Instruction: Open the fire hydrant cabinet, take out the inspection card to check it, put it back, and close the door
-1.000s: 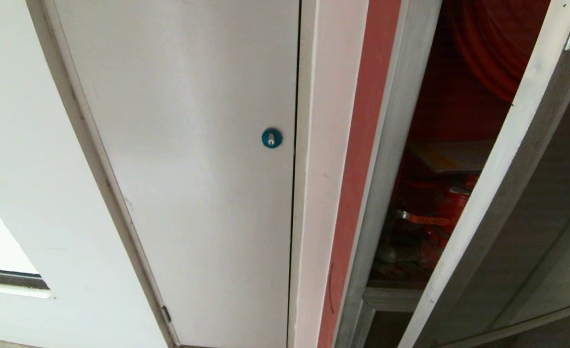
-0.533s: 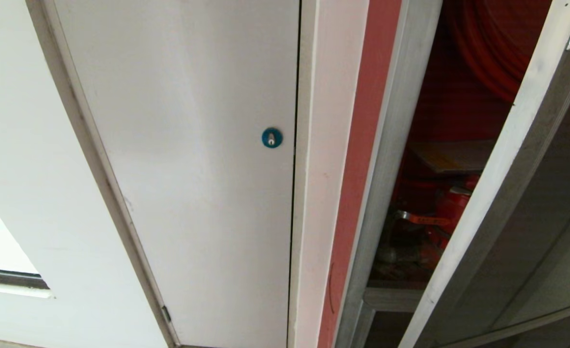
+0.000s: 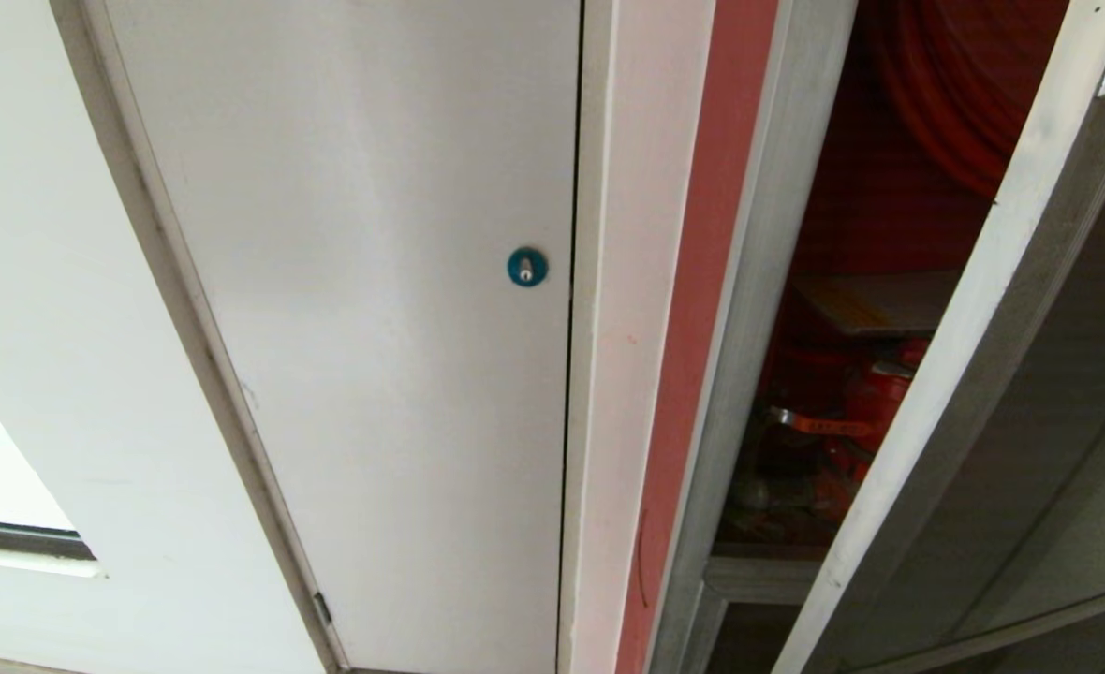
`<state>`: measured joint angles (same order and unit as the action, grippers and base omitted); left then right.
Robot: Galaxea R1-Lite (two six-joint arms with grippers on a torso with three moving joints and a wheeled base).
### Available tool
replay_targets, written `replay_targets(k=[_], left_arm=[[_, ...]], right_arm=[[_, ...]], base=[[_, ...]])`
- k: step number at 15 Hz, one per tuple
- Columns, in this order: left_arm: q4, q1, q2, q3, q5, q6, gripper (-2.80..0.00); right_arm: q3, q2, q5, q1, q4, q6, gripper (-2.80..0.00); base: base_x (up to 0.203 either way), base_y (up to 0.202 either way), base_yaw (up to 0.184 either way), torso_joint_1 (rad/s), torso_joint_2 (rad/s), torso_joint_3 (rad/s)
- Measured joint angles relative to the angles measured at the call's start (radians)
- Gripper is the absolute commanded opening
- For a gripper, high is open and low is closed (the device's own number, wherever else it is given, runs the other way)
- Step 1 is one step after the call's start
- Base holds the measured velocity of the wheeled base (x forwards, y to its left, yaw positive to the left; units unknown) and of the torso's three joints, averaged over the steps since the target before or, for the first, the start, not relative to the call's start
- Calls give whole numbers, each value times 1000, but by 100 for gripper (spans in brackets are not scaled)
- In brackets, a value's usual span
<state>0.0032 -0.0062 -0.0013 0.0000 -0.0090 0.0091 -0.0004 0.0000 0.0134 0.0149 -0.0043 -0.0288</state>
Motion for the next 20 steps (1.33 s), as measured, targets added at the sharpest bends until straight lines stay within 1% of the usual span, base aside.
replay_targets(k=[4,6,7,8,10,11,13,15,16,17,18,20], left_arm=[[0,0,0,0,-1,8,-280],[-5,0,0,0,-3,41,-280],[-8,0,1,-8,-12,57,-280],[-4,0,7,-40,-36,55,-280],[-7,0,64,-146,-115,11,-280],[-10,-1,128,-215,-159,-20,-280],[-9,-4,313,-366,-262,-75,-280],[-9,-28,539,-536,-408,-118,-280],[-10,-61,648,-620,-486,-139,-280],[-11,-113,751,-695,-558,-158,-280],[-13,-184,858,-769,-621,-174,-280],[-42,-317,1040,-874,-692,-191,-280]], right_arm=[[0,0,-1,0,-1,29,-280],[0,0,-1,1,-1,30,-280],[0,0,-1,1,-1,30,-280],[0,0,-1,0,-1,30,-280],[0,0,-2,0,-1,30,-280],[0,0,-2,0,-1,30,-280],[0,0,-1,0,-1,30,-280],[0,0,-2,0,-1,30,-280],[0,0,-1,0,-1,30,-280],[0,0,-1,0,-1,30,-280],[0,0,-1,0,-1,30,-280],[0,0,-2,0,-1,30,-280]], base=[[0,0,0,0,0,0],[0,0,0,0,0,0],[0,0,0,0,0,0],[0,0,0,0,0,0],[0,0,0,0,0,0],[0,0,0,0,0,0],[0,0,0,0,0,0],[0,0,0,0,0,0],[0,0,0,0,0,0],[0,0,0,0,0,0],[0,0,0,0,0,0],[0,0,0,0,0,0]])
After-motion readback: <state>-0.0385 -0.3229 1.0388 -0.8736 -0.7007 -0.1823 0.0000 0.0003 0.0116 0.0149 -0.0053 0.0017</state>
